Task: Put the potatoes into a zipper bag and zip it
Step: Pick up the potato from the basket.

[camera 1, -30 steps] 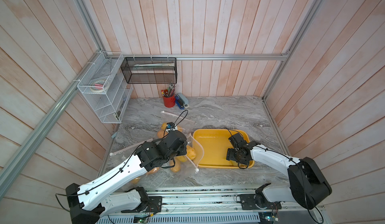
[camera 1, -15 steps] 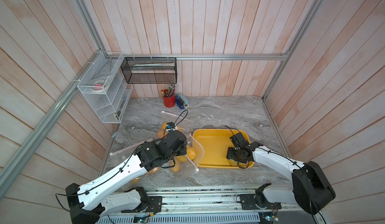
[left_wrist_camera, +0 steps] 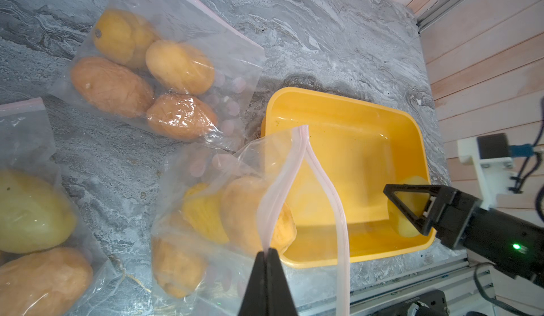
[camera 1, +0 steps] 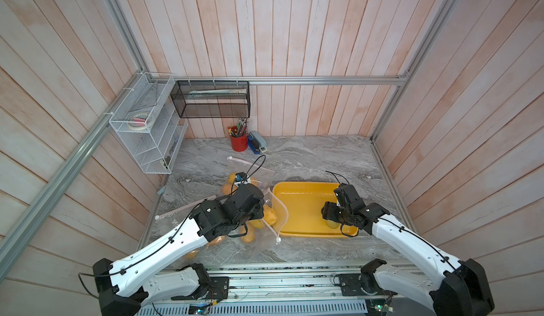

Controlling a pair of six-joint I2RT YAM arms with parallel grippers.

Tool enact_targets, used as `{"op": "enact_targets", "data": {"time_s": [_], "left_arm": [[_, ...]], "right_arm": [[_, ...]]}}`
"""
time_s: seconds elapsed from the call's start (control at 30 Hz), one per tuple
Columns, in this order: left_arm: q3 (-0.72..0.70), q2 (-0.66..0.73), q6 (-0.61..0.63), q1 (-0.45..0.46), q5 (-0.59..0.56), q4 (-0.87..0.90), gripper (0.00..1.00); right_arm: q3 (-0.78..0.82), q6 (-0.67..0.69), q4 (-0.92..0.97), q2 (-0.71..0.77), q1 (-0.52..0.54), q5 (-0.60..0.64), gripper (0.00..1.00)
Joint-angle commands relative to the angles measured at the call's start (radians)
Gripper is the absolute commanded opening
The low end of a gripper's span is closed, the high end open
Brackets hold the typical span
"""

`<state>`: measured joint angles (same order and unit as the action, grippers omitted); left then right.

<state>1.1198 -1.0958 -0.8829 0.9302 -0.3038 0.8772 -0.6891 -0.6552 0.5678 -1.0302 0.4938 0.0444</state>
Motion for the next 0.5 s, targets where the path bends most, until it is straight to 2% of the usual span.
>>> {"op": "enact_targets", "data": {"time_s": [0.0, 0.3, 0.47], "left_arm": [[-0.001, 0.001, 0.007, 0.001, -0.011, -0.007, 0.00], [0.000, -0.002, 0.005, 0.001, -0.013, -0.010, 0.00], [-0.005, -0.004, 0.004, 0.000, -0.008, -0.015, 0.00]], "right_arm": [[-0.033, 0.046, -0.010, 0.094, 0.000, -0.076, 0.56], [-0.101, 0.089, -0.042, 0.273, 0.034, -0.216, 0.56], [-0.113, 0.066, -0.157, 0.312, 0.120, -0.291, 0.57]]}}
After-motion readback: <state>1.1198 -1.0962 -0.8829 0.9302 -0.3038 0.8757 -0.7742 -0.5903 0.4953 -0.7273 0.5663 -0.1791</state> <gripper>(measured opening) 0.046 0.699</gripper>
